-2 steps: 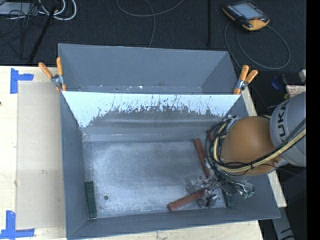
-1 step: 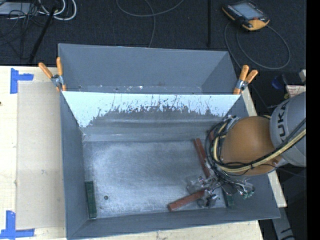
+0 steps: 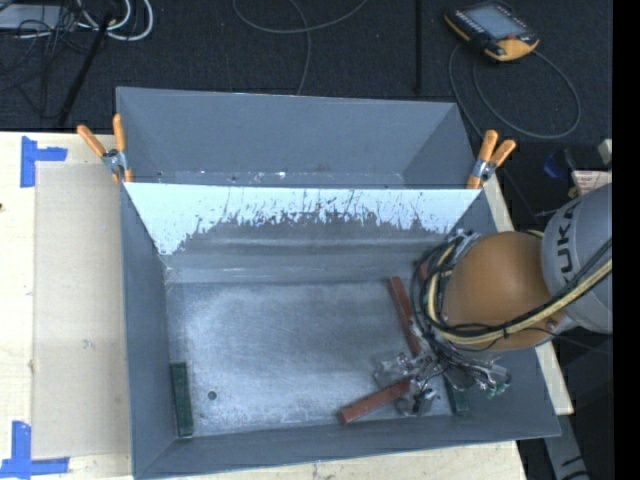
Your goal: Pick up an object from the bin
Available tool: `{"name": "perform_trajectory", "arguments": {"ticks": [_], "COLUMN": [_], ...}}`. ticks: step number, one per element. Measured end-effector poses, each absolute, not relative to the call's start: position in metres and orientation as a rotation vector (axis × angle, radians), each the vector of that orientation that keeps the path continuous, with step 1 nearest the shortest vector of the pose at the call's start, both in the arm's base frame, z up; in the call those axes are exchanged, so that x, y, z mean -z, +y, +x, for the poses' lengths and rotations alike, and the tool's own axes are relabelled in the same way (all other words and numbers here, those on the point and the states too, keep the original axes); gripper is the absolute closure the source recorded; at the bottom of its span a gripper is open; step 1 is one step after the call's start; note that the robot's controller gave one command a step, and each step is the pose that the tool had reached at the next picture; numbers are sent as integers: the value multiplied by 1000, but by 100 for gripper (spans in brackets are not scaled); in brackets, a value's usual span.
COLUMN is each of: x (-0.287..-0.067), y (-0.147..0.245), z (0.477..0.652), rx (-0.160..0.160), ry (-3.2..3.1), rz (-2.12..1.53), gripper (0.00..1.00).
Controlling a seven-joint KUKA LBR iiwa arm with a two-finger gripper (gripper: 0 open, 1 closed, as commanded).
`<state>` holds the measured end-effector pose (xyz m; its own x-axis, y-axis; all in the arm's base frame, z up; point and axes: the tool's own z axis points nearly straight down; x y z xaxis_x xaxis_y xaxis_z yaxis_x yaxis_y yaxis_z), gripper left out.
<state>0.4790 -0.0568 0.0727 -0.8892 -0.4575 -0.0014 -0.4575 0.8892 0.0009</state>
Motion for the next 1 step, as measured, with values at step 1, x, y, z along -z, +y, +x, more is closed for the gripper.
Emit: {"name": "perform_trajectory", "arguments": {"ticks": [1], "x": [-93], "y": [-56], "z": [476], "rx": [-8], "ry": [3063], "rz": [-741], "gripper": [100]}}
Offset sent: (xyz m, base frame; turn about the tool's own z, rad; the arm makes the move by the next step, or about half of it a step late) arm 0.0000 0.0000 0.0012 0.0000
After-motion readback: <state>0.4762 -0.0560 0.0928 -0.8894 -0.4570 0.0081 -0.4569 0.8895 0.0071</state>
